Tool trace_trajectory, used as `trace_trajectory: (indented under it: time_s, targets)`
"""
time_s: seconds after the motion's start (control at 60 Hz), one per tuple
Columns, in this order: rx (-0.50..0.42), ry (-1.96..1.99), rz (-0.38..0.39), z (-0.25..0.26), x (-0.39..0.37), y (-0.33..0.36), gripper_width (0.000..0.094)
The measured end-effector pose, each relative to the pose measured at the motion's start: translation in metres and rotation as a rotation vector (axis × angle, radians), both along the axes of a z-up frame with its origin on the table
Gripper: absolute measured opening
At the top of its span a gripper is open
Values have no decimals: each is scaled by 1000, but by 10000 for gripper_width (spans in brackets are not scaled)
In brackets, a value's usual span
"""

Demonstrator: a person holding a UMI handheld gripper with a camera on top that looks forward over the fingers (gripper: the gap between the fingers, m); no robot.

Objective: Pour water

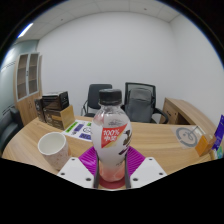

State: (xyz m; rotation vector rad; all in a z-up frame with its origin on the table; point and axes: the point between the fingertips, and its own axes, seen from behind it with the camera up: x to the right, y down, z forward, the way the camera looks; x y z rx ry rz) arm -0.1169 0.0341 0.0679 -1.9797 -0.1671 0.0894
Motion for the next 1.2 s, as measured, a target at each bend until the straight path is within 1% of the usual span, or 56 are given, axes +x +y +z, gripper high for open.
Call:
trace_trajectory:
  time_s: [0.05, 0.15, 0.183, 0.233, 0.25, 0.317, 0.367, 0.417, 0.583, 0.7, 0.85, 0.95, 1.083, 1.2]
  targets:
    - [-1, 19, -20, -1, 0, -3, 368]
    - [-4, 58, -42, 0, 6, -6, 472]
    - [-20, 66, -40, -2, 6, -7, 499]
    - [-72, 71, -47, -11, 7, -11, 541]
    - [-85, 71, -49, -13, 7, -13, 580]
    - [-139, 68, -53, -19, 7, -22, 865]
    - [-166, 60, -60, -17, 10, -32, 840]
    - [-167, 45, -76, -7, 13, -43, 863]
    - [-208, 24, -138, 38, 19, -101, 859]
    - [-207, 8, -166, 76, 18, -142, 861]
    - [-189, -30, -199, 111, 21, -178, 857]
    - [-173, -47, -212, 124, 22, -191, 854]
    - [-189, -18, -235, 127, 26, -201, 856]
    - [-197, 3, -238, 127, 24, -204, 858]
